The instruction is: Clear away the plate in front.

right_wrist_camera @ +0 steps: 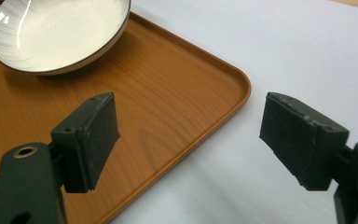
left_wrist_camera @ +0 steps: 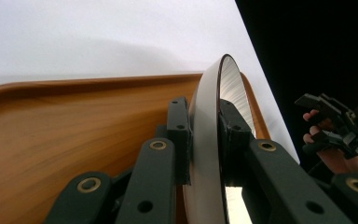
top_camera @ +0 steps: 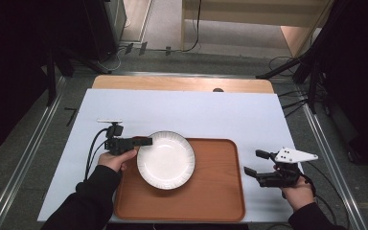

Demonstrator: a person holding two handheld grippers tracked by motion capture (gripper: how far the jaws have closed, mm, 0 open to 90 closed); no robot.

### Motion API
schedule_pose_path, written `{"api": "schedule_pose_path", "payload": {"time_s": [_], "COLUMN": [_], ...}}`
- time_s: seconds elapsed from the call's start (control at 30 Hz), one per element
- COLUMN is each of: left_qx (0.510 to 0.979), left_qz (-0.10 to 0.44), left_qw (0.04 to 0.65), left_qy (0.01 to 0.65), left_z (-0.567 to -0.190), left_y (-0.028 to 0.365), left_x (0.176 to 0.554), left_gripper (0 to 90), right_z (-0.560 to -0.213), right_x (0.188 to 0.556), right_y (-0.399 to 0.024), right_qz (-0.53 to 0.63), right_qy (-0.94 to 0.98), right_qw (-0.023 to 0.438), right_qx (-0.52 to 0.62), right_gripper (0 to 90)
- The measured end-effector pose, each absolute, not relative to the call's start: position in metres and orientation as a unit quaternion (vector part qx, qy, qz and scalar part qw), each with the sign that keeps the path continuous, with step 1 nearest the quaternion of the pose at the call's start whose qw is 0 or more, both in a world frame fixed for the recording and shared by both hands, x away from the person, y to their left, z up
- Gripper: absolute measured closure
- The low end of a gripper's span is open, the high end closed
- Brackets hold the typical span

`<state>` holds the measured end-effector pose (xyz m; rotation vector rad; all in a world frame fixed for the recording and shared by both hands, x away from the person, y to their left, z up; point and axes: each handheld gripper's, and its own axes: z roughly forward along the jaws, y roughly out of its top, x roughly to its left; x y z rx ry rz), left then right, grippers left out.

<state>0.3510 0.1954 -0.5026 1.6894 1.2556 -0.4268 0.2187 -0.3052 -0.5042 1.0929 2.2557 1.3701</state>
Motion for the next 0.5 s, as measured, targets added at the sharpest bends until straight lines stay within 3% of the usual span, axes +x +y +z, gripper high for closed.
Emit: {"api": "schedule_pose_path", "payload": {"time_s": [0.5], "left_qx": [0.711], "left_qz": [-0.189], "left_qw": [0.463], "left_qy": [0.494], "left_z": [-0.509], "left_y": [0.173], "left_x": [0.344], "left_gripper": [78.3], "right_z": [-0.504], "right_x": [0.219], "right_y": [-0.304], "right_qz": [0.474], "right_qy": [0.783], "right_qw": [0.140], "right_qx": [0.378], "right_gripper": [19.9]}}
